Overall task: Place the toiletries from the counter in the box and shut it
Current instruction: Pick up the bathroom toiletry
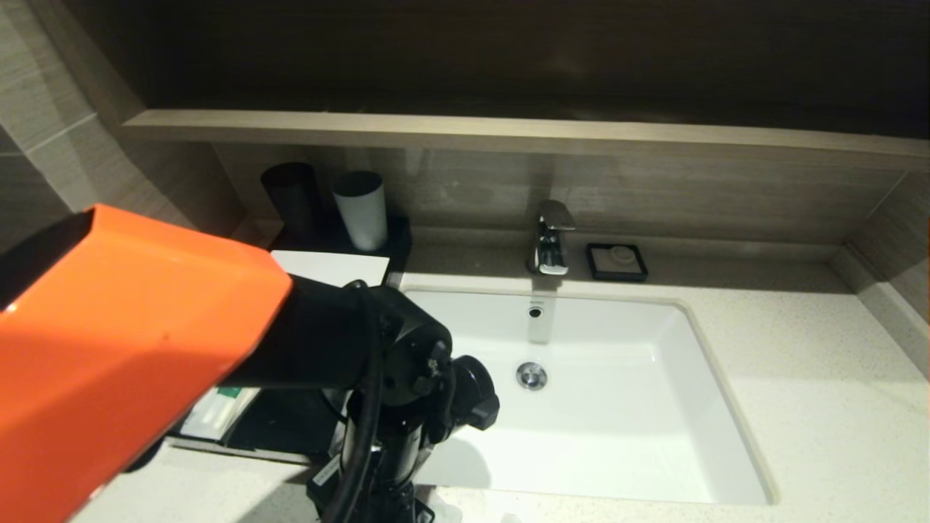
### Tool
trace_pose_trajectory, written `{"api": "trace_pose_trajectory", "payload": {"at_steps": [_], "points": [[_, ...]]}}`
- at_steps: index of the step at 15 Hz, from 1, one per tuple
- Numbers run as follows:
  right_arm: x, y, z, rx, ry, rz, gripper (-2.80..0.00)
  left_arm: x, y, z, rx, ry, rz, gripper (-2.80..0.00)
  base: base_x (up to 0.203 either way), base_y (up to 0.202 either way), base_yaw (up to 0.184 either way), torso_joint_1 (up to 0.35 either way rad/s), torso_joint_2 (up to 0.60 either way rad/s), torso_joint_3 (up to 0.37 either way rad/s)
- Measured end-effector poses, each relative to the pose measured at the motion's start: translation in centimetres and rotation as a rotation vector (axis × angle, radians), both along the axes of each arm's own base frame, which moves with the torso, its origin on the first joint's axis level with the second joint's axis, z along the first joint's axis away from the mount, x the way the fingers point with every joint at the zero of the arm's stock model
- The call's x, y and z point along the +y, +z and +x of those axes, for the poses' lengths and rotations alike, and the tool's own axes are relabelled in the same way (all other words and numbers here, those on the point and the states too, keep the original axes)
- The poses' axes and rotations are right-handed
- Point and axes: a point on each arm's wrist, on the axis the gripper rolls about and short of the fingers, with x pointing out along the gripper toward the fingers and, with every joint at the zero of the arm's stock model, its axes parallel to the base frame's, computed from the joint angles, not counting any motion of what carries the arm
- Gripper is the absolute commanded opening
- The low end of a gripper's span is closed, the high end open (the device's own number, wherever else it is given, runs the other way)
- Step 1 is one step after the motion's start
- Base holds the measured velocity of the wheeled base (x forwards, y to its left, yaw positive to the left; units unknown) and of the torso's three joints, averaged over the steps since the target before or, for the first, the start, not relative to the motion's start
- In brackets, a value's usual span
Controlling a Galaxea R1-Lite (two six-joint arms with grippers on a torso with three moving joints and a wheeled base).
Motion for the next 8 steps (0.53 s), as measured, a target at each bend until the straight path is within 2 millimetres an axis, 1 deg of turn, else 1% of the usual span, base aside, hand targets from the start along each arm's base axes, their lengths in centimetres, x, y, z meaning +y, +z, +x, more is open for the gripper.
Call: {"api": "trace_pose_trajectory", "payload": {"at_steps": [8], "points": [[0.0, 0.0, 0.0, 0.0, 0.0, 0.0, -2.8, -0.03, -0.14, 0.03, 0.002, 0.0, 0.005, 0.0, 0.0, 0.0, 0.0, 0.0, 0.0, 0.0]]}}
